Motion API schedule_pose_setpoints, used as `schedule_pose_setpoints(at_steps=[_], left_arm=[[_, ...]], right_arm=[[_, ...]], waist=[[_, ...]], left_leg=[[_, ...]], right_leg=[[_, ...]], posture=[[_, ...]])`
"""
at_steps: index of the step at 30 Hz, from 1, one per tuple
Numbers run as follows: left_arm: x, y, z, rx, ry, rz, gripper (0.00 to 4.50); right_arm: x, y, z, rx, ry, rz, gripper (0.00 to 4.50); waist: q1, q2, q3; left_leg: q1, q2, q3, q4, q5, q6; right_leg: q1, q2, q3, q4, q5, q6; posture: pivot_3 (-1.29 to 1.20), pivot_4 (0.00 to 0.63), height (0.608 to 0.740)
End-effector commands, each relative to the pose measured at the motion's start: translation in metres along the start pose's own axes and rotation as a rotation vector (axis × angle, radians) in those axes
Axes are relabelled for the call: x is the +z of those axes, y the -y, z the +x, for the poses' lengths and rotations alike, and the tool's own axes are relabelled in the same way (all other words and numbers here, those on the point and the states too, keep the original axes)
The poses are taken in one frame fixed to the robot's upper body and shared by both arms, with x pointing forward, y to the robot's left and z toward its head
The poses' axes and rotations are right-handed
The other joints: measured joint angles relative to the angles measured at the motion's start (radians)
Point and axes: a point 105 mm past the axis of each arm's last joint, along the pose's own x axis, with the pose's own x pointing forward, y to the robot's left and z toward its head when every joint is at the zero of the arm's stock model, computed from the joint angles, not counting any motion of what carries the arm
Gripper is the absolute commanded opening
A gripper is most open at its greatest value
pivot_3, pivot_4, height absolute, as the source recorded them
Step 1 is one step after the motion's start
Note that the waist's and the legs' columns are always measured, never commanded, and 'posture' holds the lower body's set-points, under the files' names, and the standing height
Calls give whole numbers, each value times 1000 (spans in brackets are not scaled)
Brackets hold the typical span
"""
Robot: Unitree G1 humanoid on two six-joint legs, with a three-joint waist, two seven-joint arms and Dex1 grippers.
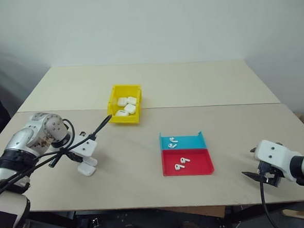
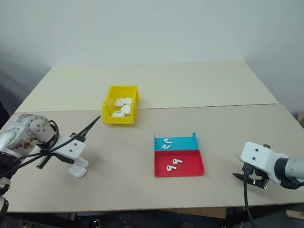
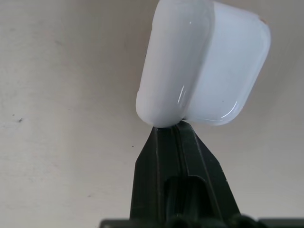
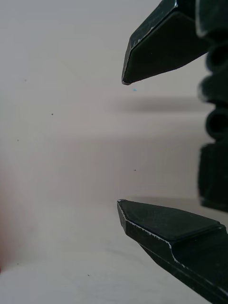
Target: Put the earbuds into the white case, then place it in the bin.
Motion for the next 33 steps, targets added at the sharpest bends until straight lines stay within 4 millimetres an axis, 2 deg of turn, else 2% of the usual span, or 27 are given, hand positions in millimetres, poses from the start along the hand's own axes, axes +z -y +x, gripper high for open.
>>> schedule_pose_setpoints(at_steps=[1, 5, 8, 13, 17, 20, 24, 27, 33], left_arm=[[-6, -3, -26, 102, 26, -76, 32], [-10, 6, -52, 210, 115, -199, 32], [0, 17, -70, 264, 236, -320, 32], [11, 48, -71, 269, 270, -533, 32], [27, 64, -72, 297, 260, -633, 902], [35, 70, -66, 324, 246, -693, 1955], [44, 70, -59, 311, 292, -779, 3356], [38, 67, -54, 339, 247, -843, 4436], [51, 67, -57, 307, 315, -974, 4472]], right_arm=[[7, 9, -10, -60, 14, -25, 4500], [6, 8, -13, -59, 12, -3, 4500], [2, 6, -13, -50, 1, -17, 4500], [1, 11, -12, -49, 0, -34, 4500], [-2, 15, -11, -31, -2, -44, 4500], [-4, 16, -3, -15, -2, -59, 4500], [4, 16, 6, 11, 31, -75, 4500], [7, 19, 8, 15, 36, -88, 4500], [-1, 18, 5, 7, 13, -76, 4500]], waist=[[-1, 0, 0], [-6, 0, 0], [-7, 0, 0], [-6, 0, 0], [-5, -1, 1], [-2, -1, 1], [-3, -1, 1], [-3, -1, 1], [1, -2, 1]], left_leg=[[0, 0, 0, 0, 0, 0], [0, 1, 0, 0, 0, 0], [0, 1, 0, 0, 0, 0], [2, 0, 0, 0, 0, 0], [3, 1, 0, 0, 0, 0], [3, 0, 0, 0, 0, 0], [4, 0, 0, 0, 0, 0], [3, 0, 0, 0, 0, 0], [2, 0, 0, 0, 0, 0]], right_leg=[[0, 0, 0, 0, 0, 0], [0, 0, 0, 0, 0, 0], [0, 0, 0, 0, 0, 0], [1, -1, 0, 1, -1, 0], [1, -1, 0, 1, -1, 0], [1, -1, 0, 1, -1, 0], [1, -1, 0, 1, -1, 0], [1, -1, 0, 1, -1, 0], [0, -1, 0, 0, -1, 0]], posture=[[0, 150, 740], [0, 150, 740], [0, 150, 740], [0, 150, 740], [0, 150, 740], [0, 150, 740], [0, 150, 740], [0, 150, 740], [0, 150, 740]])
